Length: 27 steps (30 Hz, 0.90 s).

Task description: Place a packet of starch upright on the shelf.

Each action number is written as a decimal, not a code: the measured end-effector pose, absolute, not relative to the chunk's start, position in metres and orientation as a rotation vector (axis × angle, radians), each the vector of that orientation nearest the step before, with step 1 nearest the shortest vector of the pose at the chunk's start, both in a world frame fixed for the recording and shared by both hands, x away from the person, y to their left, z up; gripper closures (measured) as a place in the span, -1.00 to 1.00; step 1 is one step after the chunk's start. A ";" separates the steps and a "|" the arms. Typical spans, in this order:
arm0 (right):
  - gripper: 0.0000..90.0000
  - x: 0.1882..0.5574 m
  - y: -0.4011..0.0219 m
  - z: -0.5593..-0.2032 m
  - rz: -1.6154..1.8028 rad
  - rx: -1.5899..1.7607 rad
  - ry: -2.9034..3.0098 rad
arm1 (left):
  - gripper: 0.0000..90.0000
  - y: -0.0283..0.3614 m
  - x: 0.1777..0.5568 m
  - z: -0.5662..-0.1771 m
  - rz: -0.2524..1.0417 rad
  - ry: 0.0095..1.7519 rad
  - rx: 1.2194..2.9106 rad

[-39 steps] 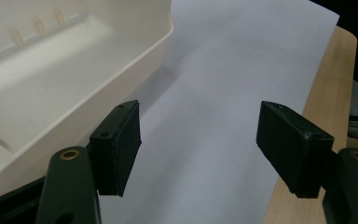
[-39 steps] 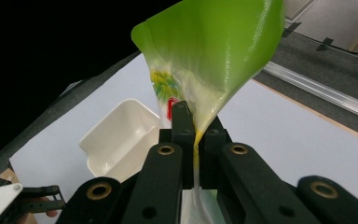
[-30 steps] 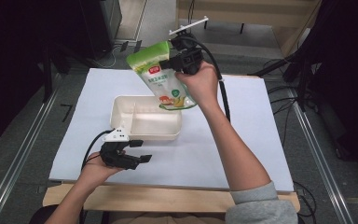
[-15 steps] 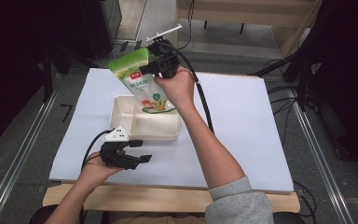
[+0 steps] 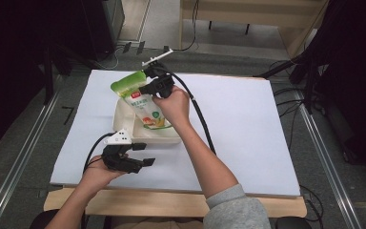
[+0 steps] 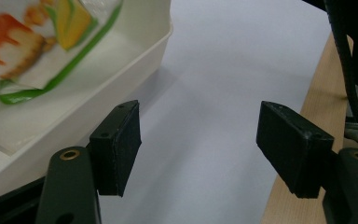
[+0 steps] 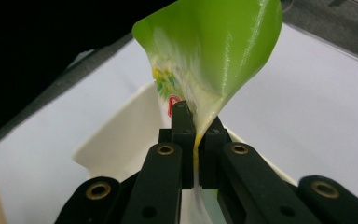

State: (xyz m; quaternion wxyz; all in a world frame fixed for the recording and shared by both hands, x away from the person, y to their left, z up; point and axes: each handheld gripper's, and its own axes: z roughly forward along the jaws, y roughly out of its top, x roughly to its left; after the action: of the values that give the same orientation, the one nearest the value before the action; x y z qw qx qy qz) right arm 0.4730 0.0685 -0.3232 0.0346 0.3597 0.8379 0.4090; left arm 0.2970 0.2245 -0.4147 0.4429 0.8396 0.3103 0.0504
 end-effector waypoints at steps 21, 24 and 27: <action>0.83 0.482 -0.014 -0.358 1.299 1.201 2.493 | -0.31 0.223 0.297 -0.416 0.127 0.765 2.098; 0.77 0.482 -0.019 -0.361 1.300 1.232 2.491 | -0.31 0.224 0.298 -0.416 0.126 0.768 2.099; 0.44 0.482 -0.020 -0.362 1.314 1.194 2.501 | -0.31 0.224 0.298 -0.415 0.127 0.769 2.096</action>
State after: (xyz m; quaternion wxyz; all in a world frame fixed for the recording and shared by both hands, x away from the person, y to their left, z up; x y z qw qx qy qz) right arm 0.4822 -0.0200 -0.3618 0.0375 0.3889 0.8149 0.4281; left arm 0.2979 0.2242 -0.4155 0.4375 0.8428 0.3092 0.0510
